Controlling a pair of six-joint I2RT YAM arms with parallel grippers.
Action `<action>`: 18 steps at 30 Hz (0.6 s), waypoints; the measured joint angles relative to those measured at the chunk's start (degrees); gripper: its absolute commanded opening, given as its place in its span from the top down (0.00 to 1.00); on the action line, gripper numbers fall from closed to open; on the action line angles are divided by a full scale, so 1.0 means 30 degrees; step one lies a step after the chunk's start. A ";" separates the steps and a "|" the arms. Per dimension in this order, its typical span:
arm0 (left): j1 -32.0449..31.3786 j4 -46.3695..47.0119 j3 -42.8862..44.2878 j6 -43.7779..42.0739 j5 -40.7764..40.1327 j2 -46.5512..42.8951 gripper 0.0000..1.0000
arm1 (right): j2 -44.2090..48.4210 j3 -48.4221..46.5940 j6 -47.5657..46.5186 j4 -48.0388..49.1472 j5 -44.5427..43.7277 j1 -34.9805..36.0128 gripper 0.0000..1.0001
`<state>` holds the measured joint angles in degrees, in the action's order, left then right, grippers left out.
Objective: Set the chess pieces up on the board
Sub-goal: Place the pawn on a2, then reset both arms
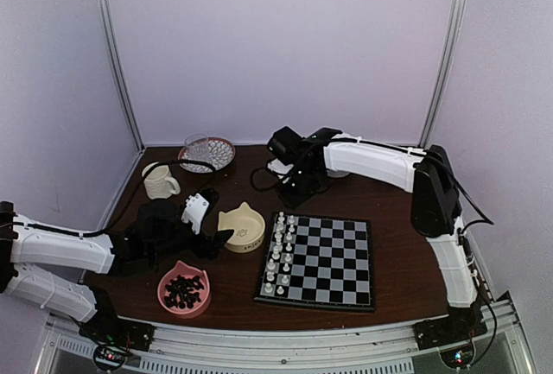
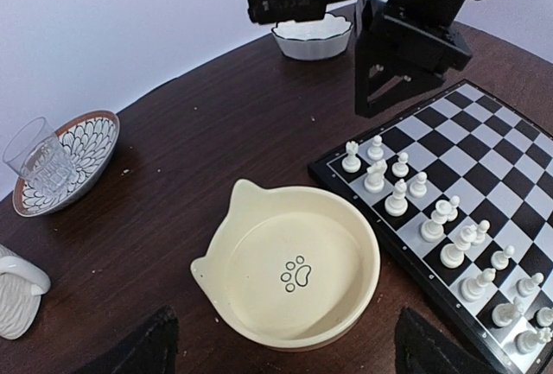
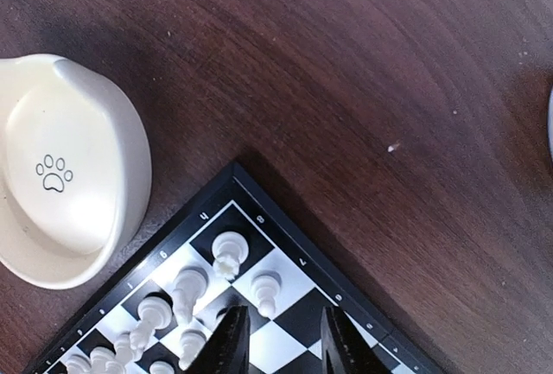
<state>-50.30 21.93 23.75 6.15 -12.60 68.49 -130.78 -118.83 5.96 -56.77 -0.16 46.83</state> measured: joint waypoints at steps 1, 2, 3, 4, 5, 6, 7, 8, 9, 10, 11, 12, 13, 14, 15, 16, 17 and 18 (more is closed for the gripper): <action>0.0000 -0.0015 0.0000 -0.0007 -0.0007 -0.0007 0.14 | 0.0423 0.0415 0.0000 0.0284 -0.0124 0.0000 0.66; 0.0000 -0.0029 0.0000 -0.0007 -0.0007 -0.0022 0.14 | 0.1217 0.1428 -0.0007 0.0925 -0.0255 0.0000 0.64; 0.0000 -0.0058 0.0000 -0.0007 -0.0022 -0.0036 0.14 | 0.2120 0.2433 -0.0007 0.1406 -0.0452 0.0000 0.63; 0.0000 -0.0095 0.0000 -0.0007 -0.0036 -0.0073 0.13 | 0.3206 0.3687 -0.0015 0.2149 -0.0583 0.0000 0.62; 0.0000 -0.0168 0.0007 -0.0007 -0.0073 -0.0124 0.13 | 0.4328 0.4969 -0.0007 0.2951 -0.0750 0.0000 0.62; 0.0000 -0.0226 0.0015 -0.0007 -0.0102 -0.0189 0.13 | 0.5967 0.6776 -0.0044 0.4080 -0.0896 0.0000 0.62; 0.0000 -0.0328 0.0015 0.0000 -0.0160 -0.0248 0.13 | 0.7329 0.8094 -0.0036 0.4874 -0.1056 0.0000 0.61; 0.0000 -0.0430 0.0022 0.0007 -0.0219 -0.0335 0.13 | 0.8714 0.9428 -0.0051 0.5894 -0.1209 0.0000 0.60; 0.0000 -0.0576 0.0036 0.0036 -0.0277 -0.0430 0.13 | 1.0149 1.0812 -0.0073 0.7125 -0.1384 0.0000 0.59; 0.0000 -0.0787 0.0066 0.0080 -0.0379 -0.0525 0.13 | 1.1191 1.1795 -0.0051 0.8007 -0.1566 0.0000 0.59; 0.0007 -0.1020 0.0131 0.0138 -0.0503 -0.0605 0.13 | 1.2437 1.3107 -0.0051 0.9340 -0.1749 0.0000 0.58; 0.0007 -0.1209 0.0211 0.0168 -0.0590 -0.0670 0.12 | 1.3304 1.4069 -0.0044 1.0207 -0.1894 0.0000 0.58; 0.0007 -0.1348 0.0277 0.0219 -0.0619 -0.0707 0.12 | 1.4156 1.5191 -0.0058 1.1322 -0.2062 0.0000 0.57; 0.0007 -0.1537 0.0401 0.0284 -0.0641 -0.0765 0.12 | 1.4877 1.6283 -0.0058 1.2305 -0.2222 0.0000 0.55; 0.0007 -0.1625 0.0466 0.0313 -0.0648 -0.0816 0.11 | 1.5467 1.7398 -0.0036 1.3304 -0.2404 0.0000 0.53; 0.0007 -0.1683 0.0503 0.0350 -0.0641 -0.0882 0.10 | 1.5948 1.8513 -0.0022 1.4265 -0.2616 0.0000 0.52; 0.0007 -0.1763 0.0517 0.0372 -0.0634 -0.0947 0.10 | 1.6356 1.9802 -0.0051 1.5402 -0.2885 0.0000 0.51; 0.0007 -0.1821 0.0517 0.0386 -0.0634 -0.0991 0.10 | 1.6626 2.0881 -0.0058 1.6276 -0.3133 0.0000 0.49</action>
<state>-50.28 16.47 25.30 7.31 -14.50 65.52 -80.90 -56.18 5.78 -7.94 -9.56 46.83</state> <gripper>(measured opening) 0.893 0.475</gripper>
